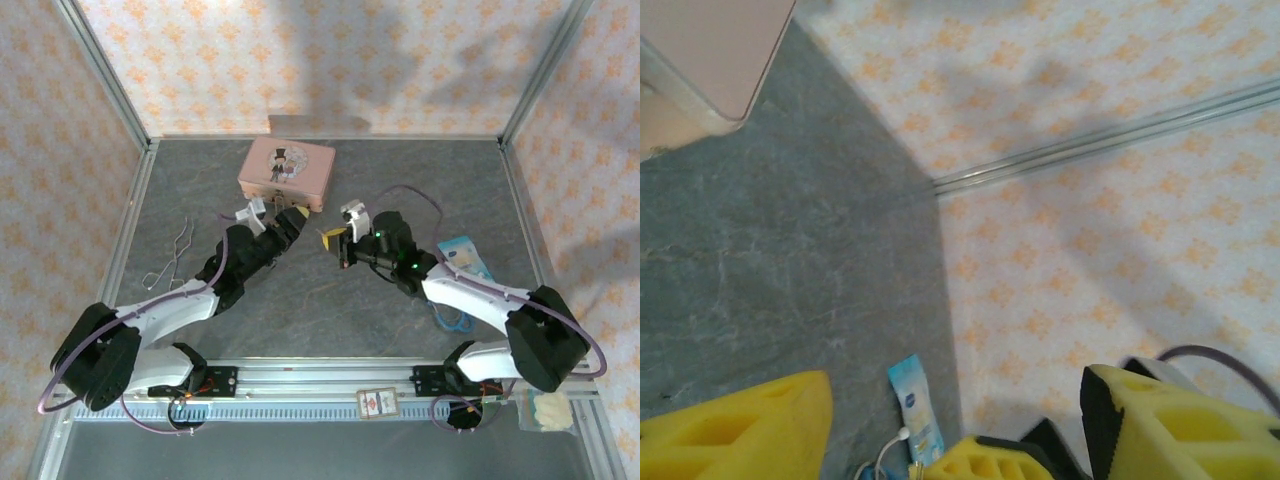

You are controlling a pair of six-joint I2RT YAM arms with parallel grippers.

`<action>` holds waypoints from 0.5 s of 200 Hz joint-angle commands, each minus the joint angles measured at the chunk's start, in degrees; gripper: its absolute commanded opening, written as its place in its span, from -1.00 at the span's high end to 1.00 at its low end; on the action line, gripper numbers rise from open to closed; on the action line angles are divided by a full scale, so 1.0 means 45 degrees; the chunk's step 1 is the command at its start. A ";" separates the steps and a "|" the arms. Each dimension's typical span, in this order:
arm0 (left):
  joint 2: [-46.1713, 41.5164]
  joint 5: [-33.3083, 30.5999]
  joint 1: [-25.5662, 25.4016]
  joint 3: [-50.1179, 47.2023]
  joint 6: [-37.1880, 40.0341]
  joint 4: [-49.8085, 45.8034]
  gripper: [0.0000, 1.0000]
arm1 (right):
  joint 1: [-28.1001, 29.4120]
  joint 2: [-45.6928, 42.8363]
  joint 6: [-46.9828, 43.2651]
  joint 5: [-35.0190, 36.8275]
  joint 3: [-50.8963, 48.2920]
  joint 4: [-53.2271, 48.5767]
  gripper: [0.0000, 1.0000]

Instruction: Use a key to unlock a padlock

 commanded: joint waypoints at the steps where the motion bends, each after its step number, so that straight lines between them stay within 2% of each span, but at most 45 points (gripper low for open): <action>1: 0.0432 -0.0318 -0.0233 0.0622 -0.1009 -0.0230 -0.23 | 0.1061 -0.0222 -0.2300 0.4920 0.0511 -0.0319 1.00; 21: 0.0793 -0.0442 -0.0344 0.0848 -0.1489 -0.0126 -0.13 | 0.1699 -0.0163 -0.3181 0.6711 0.0533 0.0058 1.00; 55: 0.1166 -0.0281 -0.0469 0.1063 -0.1980 -0.0059 0.00 | 0.2434 0.0066 -0.4445 0.8568 0.0553 0.0615 1.00; 70: 0.1225 -0.0220 -0.0515 0.1078 -0.2137 0.0042 0.09 | 0.2719 0.0266 -0.4970 0.9111 0.0539 0.0915 1.00; 100: 0.1233 -0.0258 -0.0548 0.1196 -0.2105 -0.0180 0.11 | 0.3105 0.0490 -0.5520 0.9357 0.0495 0.1443 1.00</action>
